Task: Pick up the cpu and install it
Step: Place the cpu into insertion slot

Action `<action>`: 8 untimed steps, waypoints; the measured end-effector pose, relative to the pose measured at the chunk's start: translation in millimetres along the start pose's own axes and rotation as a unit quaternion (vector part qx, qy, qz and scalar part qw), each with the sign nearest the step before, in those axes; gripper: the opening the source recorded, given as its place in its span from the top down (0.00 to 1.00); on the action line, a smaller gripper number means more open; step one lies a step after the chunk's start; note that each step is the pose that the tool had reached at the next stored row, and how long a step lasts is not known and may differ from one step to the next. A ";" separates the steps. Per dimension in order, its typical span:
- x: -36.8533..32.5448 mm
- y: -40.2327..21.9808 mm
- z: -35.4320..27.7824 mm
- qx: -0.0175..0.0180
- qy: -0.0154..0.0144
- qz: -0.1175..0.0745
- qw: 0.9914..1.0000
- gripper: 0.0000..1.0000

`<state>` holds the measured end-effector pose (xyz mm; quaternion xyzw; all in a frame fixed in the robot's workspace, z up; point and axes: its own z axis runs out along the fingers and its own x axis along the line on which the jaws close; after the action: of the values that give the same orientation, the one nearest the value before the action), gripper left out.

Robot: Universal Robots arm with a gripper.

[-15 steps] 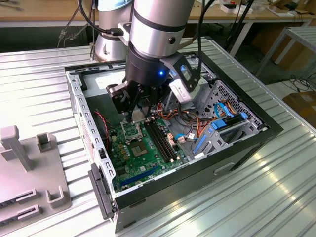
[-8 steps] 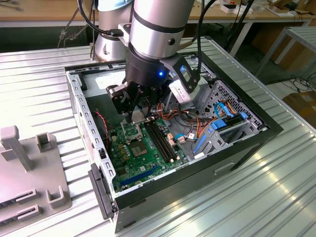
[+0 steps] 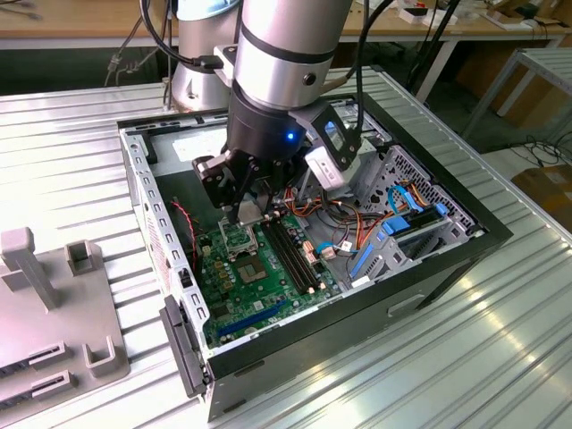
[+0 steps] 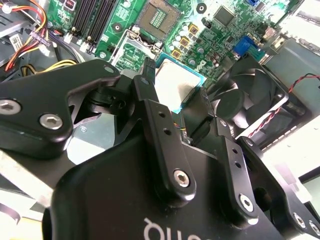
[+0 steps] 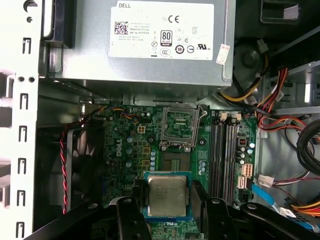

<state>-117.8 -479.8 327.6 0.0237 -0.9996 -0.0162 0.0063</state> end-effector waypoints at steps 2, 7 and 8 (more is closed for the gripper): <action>0.0 0.0 1.2 0.000 0.000 0.000 1.000 0.53; -0.1 -0.2 4.8 0.000 0.000 0.000 1.000 0.53; -0.1 -0.2 5.3 0.000 0.000 0.000 1.000 0.53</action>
<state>-117.8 -479.8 322.3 0.0237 -0.9996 -0.0161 0.0063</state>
